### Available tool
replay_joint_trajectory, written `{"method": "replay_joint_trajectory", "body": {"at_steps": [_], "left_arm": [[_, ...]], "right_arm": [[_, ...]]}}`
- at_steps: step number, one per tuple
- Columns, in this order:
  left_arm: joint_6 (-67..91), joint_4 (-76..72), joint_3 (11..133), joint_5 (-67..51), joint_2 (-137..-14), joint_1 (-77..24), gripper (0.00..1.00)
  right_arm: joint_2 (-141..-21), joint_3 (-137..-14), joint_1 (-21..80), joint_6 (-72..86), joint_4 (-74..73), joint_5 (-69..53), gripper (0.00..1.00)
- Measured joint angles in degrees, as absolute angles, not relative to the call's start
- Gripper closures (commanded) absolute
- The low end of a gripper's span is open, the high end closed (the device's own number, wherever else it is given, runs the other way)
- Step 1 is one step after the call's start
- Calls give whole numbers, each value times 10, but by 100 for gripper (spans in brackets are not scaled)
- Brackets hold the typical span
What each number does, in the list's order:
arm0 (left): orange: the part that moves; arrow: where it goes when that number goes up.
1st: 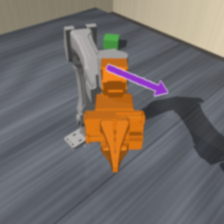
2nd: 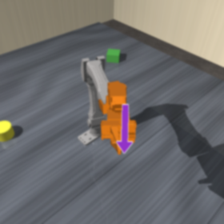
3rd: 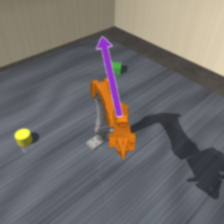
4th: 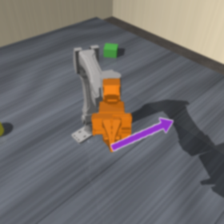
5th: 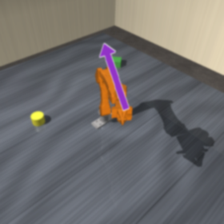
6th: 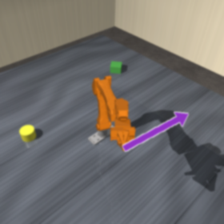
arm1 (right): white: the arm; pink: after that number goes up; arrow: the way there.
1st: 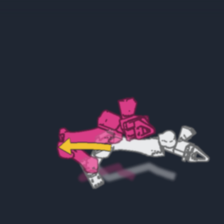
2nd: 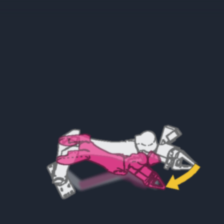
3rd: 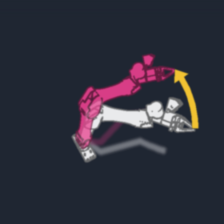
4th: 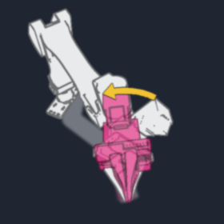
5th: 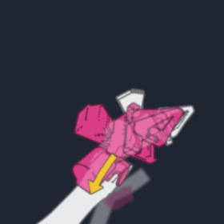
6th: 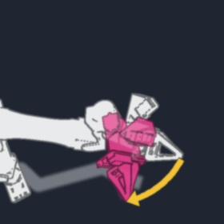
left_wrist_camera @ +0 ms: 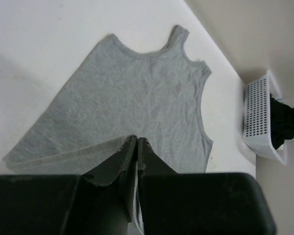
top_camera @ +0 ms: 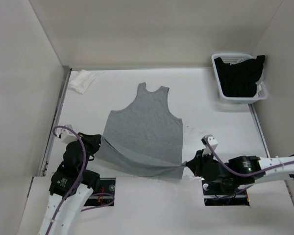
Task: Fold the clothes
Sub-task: Fold the tank top
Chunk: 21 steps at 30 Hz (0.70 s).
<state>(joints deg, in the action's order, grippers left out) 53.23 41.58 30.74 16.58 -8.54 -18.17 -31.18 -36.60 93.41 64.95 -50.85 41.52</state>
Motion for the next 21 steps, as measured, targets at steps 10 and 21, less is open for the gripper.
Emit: {"method": "replay_joint_trajectory", "body": {"at_steps": [10, 21], "left_arm": [[547, 248, 302, 190, -342, -167, 98], [518, 6, 625, 188, -882, -110, 97]], "right_arm": [[-403, -371, 572, 487, -344, 323, 100], [-823, -630, 168, 331, -109, 64, 100]]}}
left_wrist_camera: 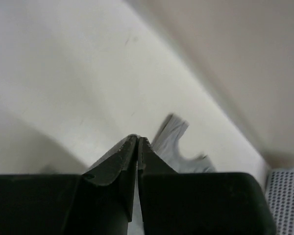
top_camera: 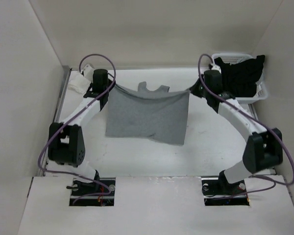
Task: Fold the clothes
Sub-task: Fold the tank top
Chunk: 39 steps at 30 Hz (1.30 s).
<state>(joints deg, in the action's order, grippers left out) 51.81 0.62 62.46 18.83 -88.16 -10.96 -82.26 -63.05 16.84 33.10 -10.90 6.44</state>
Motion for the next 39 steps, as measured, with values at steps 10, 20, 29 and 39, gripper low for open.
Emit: {"method": "replay_joint_trajectory", "body": {"at_steps": [10, 20, 29, 39], "left_arm": [[486, -29, 794, 136, -1091, -85, 67], [533, -76, 276, 130, -682, -100, 70], [554, -122, 189, 51, -643, -22, 65], [577, -198, 197, 15, -769, -15, 80]], "right_arm": [[-1098, -883, 113, 306, -94, 7, 64], [-813, -434, 232, 351, -12, 41, 100], [-645, -267, 316, 401, 39, 76, 81], [-618, -208, 319, 449, 47, 99, 58]]}}
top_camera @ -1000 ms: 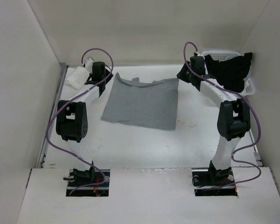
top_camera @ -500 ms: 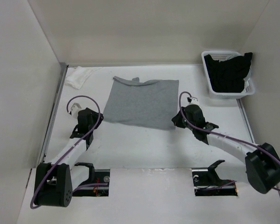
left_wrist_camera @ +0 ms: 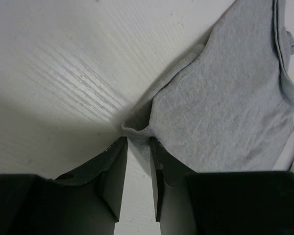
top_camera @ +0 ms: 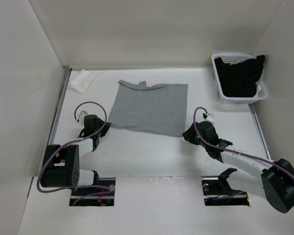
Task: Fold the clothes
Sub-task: Fold the tank top
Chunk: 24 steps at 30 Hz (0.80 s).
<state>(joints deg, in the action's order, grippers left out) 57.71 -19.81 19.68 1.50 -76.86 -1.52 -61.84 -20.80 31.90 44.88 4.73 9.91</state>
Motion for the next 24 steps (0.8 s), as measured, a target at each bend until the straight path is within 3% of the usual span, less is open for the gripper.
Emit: {"method": "replay_joint_trajectory", "body": {"at_steps": [5, 9, 12, 17, 21, 24], "left_arm": [[582, -205, 205, 20, -790, -13, 94], [590, -213, 208, 22, -801, -1, 96], [594, -214, 208, 23, -802, 5, 96], [595, -229, 208, 23, -812, 7, 97], [597, -247, 208, 23, -823, 7, 97], [598, -258, 208, 23, -829, 6, 99]], "right_arm": [[-642, -201, 319, 484, 52, 102, 51], [-687, -201, 319, 511, 78, 102, 49], [-717, -202, 319, 528, 123, 102, 53], [-757, -202, 316, 560, 171, 102, 74], [-770, -202, 315, 580, 184, 102, 81], [-770, -201, 314, 585, 182, 102, 95]]}}
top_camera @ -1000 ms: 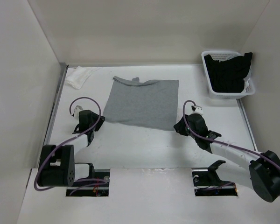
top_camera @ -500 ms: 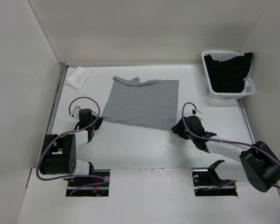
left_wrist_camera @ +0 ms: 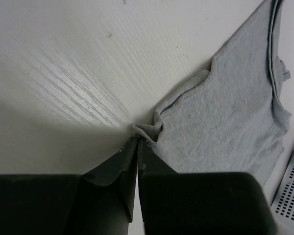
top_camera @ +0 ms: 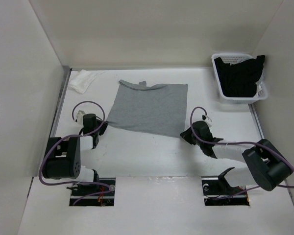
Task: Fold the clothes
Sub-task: Fold the tank top
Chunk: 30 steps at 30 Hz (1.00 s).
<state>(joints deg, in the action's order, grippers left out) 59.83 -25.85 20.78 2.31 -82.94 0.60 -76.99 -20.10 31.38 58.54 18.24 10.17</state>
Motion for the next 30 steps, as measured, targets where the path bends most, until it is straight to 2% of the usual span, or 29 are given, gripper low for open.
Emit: {"method": "replay_joint_trajectory", "body": {"at_steps": [1, 5, 7, 12, 15, 18, 22, 25, 27, 30], "left_arm": [[599, -262, 208, 23, -831, 6, 100], [599, -255, 207, 17, -823, 6, 100], [599, -229, 204, 11, -779, 6, 100], [588, -88, 223, 8, -478, 4, 100], [571, 8, 294, 15, -320, 1, 100], [553, 83, 390, 27, -233, -12, 100], [537, 141, 484, 40, -188, -39, 100], [526, 168, 510, 49, -186, -44, 100], [521, 184, 506, 55, -194, -46, 100], [518, 178, 475, 59, -234, -45, 100]], "right_arm": [[-769, -200, 312, 587, 182, 101, 99], [-745, -200, 307, 583, 164, 105, 100], [-698, -201, 311, 571, 135, 113, 100], [-479, -259, 373, 521, -29, 164, 100], [-362, -360, 434, 484, -140, 209, 100], [-306, -478, 505, 457, -222, 260, 100], [-294, -608, 627, 434, -302, 343, 100], [-299, -643, 689, 416, -335, 396, 99], [-311, -642, 689, 404, -347, 415, 99], [-349, -617, 618, 381, -338, 397, 99]]}}
